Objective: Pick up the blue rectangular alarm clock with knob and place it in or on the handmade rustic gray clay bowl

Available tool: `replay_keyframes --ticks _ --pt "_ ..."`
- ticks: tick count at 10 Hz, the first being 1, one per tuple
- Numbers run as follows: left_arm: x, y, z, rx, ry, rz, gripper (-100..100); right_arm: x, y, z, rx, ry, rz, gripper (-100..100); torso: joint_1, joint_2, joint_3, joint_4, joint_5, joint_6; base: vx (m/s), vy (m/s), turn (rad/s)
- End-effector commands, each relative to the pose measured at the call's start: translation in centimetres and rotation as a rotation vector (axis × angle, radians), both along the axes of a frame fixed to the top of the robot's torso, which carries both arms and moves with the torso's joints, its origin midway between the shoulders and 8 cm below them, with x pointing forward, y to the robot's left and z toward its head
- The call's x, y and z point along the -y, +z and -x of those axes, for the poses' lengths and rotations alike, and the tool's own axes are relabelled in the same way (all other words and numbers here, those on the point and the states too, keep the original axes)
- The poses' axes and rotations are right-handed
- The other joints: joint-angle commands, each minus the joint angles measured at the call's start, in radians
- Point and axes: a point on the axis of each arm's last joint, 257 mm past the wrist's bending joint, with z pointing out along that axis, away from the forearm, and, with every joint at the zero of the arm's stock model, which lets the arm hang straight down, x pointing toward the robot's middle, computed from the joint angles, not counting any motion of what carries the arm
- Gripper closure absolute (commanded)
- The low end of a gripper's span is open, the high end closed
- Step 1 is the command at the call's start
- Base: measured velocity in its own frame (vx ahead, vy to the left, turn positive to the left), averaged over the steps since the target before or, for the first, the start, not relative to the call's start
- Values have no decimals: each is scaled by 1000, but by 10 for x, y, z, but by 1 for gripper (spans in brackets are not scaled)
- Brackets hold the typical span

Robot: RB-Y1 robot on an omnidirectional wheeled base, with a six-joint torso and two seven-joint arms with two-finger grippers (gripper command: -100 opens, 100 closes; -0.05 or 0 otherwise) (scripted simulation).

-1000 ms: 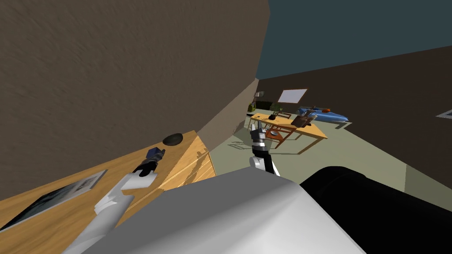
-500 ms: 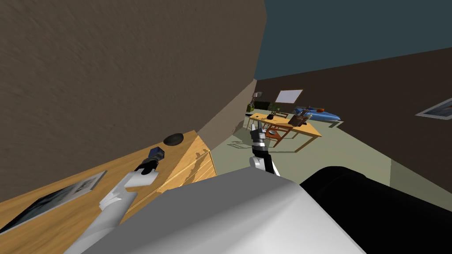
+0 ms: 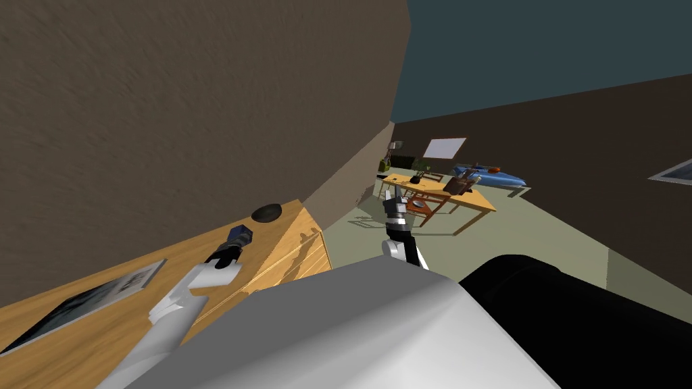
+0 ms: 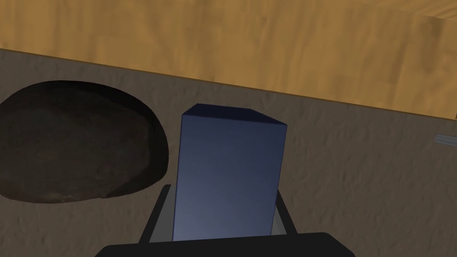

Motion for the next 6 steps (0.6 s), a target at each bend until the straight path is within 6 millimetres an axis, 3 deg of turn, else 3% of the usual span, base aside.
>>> replay_keyframes --ticks 1,3,4,5,6 --pt "4 1 5 1 -21 3 100 0 0 0 0 0 0 0 0 0 0 0 0 0 61 -108 213" --pt "5 1 6 1 -25 1 100 0 0 0 0 0 0 0 -2 -1 -1 -1 0 0 35 -55 92" --pt "5 1 6 1 -26 3 0 0 0 0 0 0 0 0 0 0 -1 -1 0 1 2 -7 -5" --pt "4 0 8 -16 -33 -18 100 0 0 0 0 0 0 0 2 0 0 0 1 1 -132 -75 3" --pt "4 0 8 -16 -33 -18 100 0 0 0 0 0 0 0 -1 8 3 -1 2 0 -174 -148 4"
